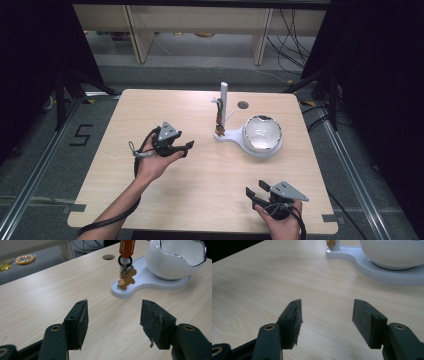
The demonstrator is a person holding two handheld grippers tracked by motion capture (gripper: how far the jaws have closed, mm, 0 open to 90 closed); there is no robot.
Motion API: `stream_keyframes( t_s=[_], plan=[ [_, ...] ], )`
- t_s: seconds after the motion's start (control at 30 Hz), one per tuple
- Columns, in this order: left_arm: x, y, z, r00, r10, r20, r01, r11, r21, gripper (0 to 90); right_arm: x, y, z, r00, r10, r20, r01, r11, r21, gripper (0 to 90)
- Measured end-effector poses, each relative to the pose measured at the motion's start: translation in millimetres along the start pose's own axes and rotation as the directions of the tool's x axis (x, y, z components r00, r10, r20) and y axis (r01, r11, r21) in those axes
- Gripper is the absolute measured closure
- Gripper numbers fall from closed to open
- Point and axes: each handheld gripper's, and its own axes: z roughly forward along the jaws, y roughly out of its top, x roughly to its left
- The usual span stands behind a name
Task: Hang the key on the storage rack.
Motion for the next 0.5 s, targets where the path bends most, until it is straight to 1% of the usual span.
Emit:
stream_keyframes(
  t_s=[0.03, 0.07, 0.1, 0.17, 0.2, 0.33, 0.4, 0.43, 0.47, 0.5],
  plan=[
    [0.7, -2.7, -3.4, 1.0000, -0.002, -0.006, 0.002, 1.0000, 0.003, 39.1, 0.5, 0.0, -0.1, 1.0000, 0.003, -0.002, -0.002, 1.000, 0.003, 41.6],
    [2.0, -5.4, -6.3, 1.0000, 0.000, -0.005, 0.000, 1.0000, 0.001, 39.0, 1.8, -0.5, 0.6, 0.9998, 0.017, -0.010, -0.017, 1.000, -0.005, 41.6],
    [2.7, -8.7, -10.0, 0.9999, -0.014, -0.006, 0.014, 0.9999, 0.000, 39.1, 3.7, -0.6, 0.2, 0.9993, 0.037, -0.007, -0.037, 0.999, 0.000, 41.6],
    [3.7, -10.2, -12.7, 1.0000, -0.006, -0.007, 0.006, 1.0000, 0.000, 39.1, 3.6, -0.3, 0.1, 0.9992, 0.037, -0.014, -0.037, 0.999, 0.001, 41.6],
    [4.6, -15.0, -18.3, 0.9996, -0.026, -0.012, 0.026, 0.9996, -0.010, 39.1, 2.0, 0.1, -0.2, 1.0000, 0.008, -0.003, -0.008, 1.000, 0.010, 41.5],
    [5.0, -24.4, -27.4, 0.9989, -0.040, -0.024, 0.040, 0.9991, -0.016, 39.0, 2.0, -0.3, 0.6, 1.0000, 0.005, -0.003, -0.005, 1.000, 0.009, 41.5],
    [3.7, -30.0, -31.2, 0.9987, -0.046, -0.022, 0.046, 0.9988, -0.018, 39.0, 2.1, -0.3, 0.8, 1.0000, 0.007, -0.003, -0.007, 1.000, 0.009, 41.4],
    [1.5, -33.5, -33.7, 0.9966, -0.078, -0.027, 0.077, 0.9969, -0.016, 39.0, 1.8, -0.4, 1.1, 1.0000, 0.001, 0.001, -0.001, 1.000, 0.006, 41.4],
    [1.0, -36.5, -35.8, 0.9958, -0.086, -0.032, 0.085, 0.9962, -0.018, 39.0, 2.3, -0.1, 0.5, 0.9999, 0.009, -0.004, -0.009, 1.000, 0.010, 41.4],
    [1.5, -39.3, -37.2, 0.9963, -0.080, -0.030, 0.079, 0.9966, -0.023, 38.9, 2.2, -0.1, 0.4, 0.9999, 0.010, -0.004, -0.010, 1.000, 0.010, 41.4]
  ],
)
